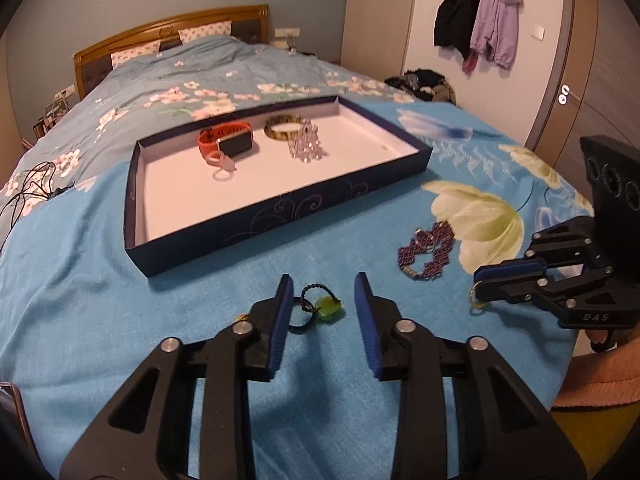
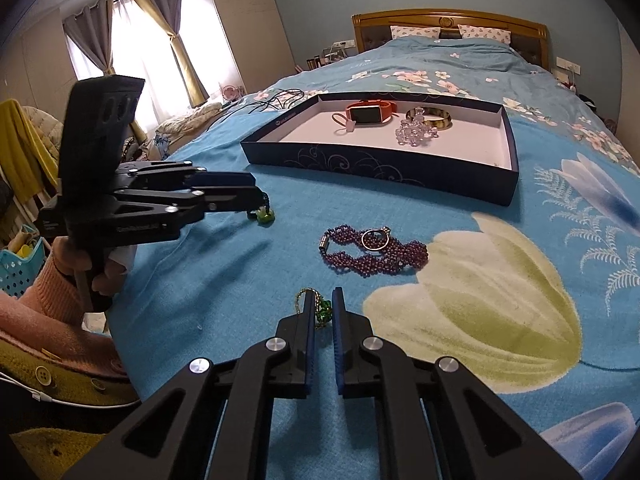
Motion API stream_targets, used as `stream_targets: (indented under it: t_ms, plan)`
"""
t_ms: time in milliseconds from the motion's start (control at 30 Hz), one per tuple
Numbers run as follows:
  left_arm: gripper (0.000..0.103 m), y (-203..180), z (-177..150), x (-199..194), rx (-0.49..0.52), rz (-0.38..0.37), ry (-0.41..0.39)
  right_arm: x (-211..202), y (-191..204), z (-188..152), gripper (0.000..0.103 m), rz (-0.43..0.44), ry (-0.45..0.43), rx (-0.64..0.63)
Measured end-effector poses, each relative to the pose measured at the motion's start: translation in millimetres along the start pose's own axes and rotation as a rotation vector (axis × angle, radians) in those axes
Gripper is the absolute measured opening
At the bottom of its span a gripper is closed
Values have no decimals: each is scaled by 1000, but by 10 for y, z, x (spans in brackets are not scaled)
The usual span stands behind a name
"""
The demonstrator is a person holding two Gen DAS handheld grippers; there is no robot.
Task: Organize jewelry
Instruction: 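Grasp the black hair tie with the left tool while the right tool lifts the ring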
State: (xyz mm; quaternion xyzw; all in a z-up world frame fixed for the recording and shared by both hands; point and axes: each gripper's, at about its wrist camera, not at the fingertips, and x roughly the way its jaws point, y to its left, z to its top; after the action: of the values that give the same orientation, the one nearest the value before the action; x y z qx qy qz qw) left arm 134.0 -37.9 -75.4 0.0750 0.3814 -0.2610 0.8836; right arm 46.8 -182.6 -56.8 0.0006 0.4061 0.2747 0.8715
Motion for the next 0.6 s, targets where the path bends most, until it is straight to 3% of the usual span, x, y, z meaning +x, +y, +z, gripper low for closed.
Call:
stream_targets:
  t_ms: [100, 233, 600]
  plan:
    - [24, 0, 6, 34, 3, -13, 11, 9, -5, 6, 6, 7, -1, 1]
    - [8, -35, 1, 43, 18, -17, 14, 16, -10, 22, 7, 12, -5, 5]
    - [1, -19, -35, -38, -24, -58, -6, -47, -68, 89, 6, 17, -43, 31]
